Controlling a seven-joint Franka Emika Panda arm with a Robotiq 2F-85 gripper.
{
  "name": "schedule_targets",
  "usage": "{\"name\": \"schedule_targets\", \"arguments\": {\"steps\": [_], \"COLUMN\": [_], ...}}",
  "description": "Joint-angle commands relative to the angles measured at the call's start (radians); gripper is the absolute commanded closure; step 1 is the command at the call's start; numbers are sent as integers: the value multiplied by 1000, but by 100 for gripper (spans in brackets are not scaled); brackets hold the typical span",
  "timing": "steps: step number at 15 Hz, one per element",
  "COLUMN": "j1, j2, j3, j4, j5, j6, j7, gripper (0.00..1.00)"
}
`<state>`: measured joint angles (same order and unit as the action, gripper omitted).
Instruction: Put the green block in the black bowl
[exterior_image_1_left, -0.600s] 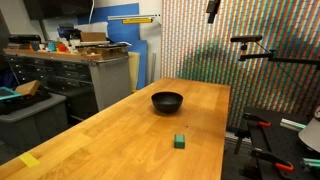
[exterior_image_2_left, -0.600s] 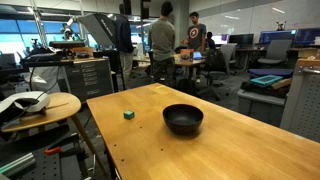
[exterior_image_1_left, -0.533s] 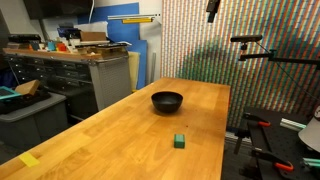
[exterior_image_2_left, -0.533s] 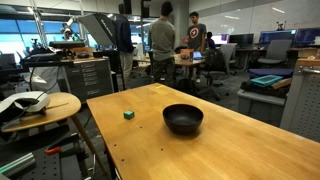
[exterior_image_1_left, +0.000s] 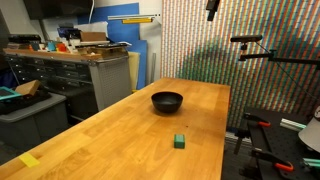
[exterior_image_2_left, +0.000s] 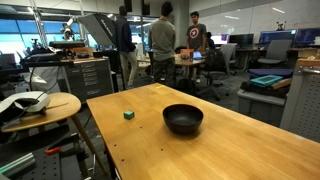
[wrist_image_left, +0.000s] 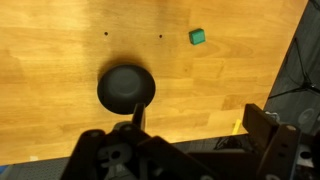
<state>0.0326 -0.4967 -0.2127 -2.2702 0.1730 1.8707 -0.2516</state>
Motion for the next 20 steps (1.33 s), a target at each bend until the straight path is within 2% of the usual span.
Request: {"name": "schedule_targets", "arguments": {"steps": [1,7,13,20], "j1": [-26,-12,10,29], "j2": [3,81,169,287], "j3": [20,50,110,191], "j4": [2,-3,-79,-160], "j5": [11,3,3,-40], "j6": [-4,55,270,483], "j7": [-10,-20,-54,-36], "gripper": [0,0,0,0]}}
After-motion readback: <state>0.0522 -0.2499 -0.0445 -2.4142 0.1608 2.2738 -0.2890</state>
